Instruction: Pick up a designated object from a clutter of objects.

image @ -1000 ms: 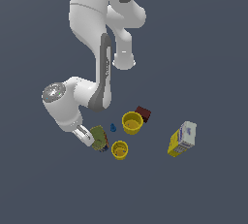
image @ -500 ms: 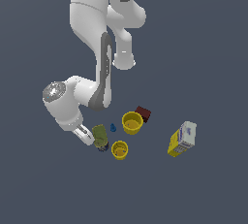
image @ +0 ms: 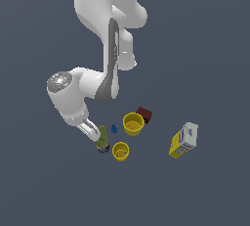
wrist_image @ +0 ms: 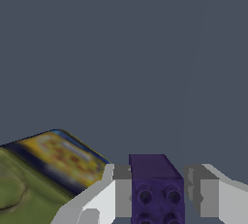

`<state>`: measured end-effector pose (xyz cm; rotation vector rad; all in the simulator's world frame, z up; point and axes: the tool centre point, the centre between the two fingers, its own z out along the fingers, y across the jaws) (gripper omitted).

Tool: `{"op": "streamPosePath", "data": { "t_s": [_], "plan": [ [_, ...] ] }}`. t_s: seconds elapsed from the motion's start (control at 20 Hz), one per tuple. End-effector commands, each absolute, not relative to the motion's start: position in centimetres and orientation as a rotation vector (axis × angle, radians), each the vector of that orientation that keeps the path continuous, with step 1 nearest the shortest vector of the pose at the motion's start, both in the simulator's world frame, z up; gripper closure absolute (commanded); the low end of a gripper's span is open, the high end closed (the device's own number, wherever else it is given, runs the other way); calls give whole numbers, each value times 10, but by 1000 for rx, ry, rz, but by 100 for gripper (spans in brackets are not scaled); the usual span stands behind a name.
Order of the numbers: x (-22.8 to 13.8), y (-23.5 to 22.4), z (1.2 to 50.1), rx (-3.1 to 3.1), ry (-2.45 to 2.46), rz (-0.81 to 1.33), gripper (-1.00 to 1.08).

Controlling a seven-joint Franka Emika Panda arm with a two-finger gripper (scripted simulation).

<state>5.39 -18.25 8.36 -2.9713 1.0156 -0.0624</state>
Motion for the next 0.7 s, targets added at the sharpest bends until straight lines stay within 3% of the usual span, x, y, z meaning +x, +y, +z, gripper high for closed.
{"op": "streamPosePath", "data": {
  "t_s": [0.0, 0.65],
  "plan": [
    [50, -171, 99, -2971, 1014, -61, 108],
    [23, -85, 218, -2975, 1011, -38, 108]
  ]
}}
